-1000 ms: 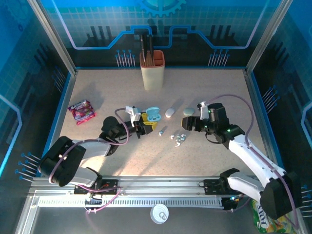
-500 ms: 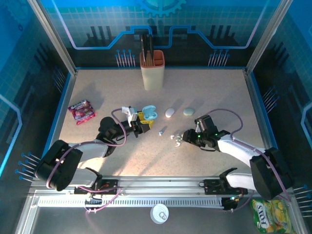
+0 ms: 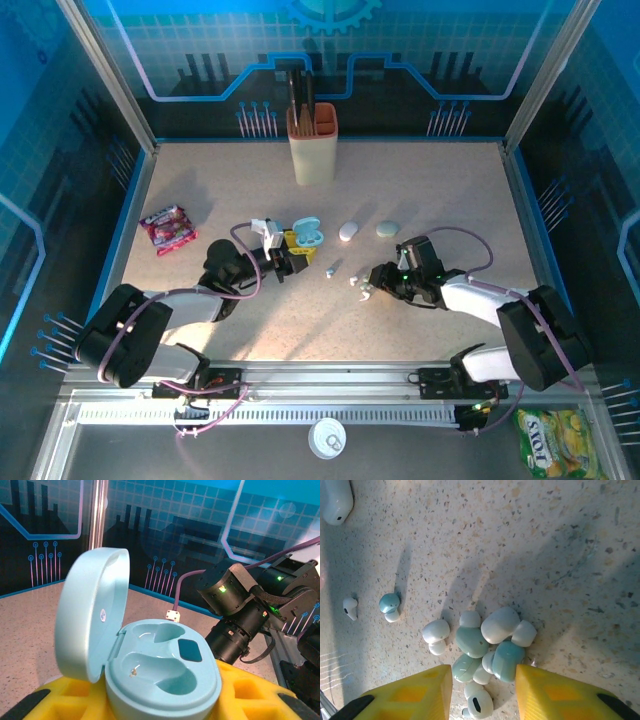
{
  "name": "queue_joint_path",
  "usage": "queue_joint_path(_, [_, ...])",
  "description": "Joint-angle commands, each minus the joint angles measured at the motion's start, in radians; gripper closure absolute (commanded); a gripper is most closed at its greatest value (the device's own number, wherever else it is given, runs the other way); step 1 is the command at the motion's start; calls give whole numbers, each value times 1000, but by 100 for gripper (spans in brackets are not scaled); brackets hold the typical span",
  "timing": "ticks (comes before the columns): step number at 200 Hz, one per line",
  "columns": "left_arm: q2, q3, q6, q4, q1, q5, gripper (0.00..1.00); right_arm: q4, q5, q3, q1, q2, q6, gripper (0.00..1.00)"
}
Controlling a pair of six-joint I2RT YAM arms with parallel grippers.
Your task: Insert the wireless bluetooth earbuds into the charging case
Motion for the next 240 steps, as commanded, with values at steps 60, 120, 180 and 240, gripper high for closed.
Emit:
queue_joint_path(60, [4, -7, -11, 41, 8, 36, 69, 25, -12, -2, -20, 47, 6, 65])
queue_joint_path(120, [1, -15, -10, 47, 8, 39, 69, -15, 25, 8, -20, 77, 8, 77])
queue_joint_path(180, [5, -17, -4, 38, 8, 45, 69, -141, 82, 57, 4, 46, -48, 80])
queue_joint_path(240, [-15, -19, 47, -34, 7, 47, 69, -443, 198, 151, 46, -19, -192, 80])
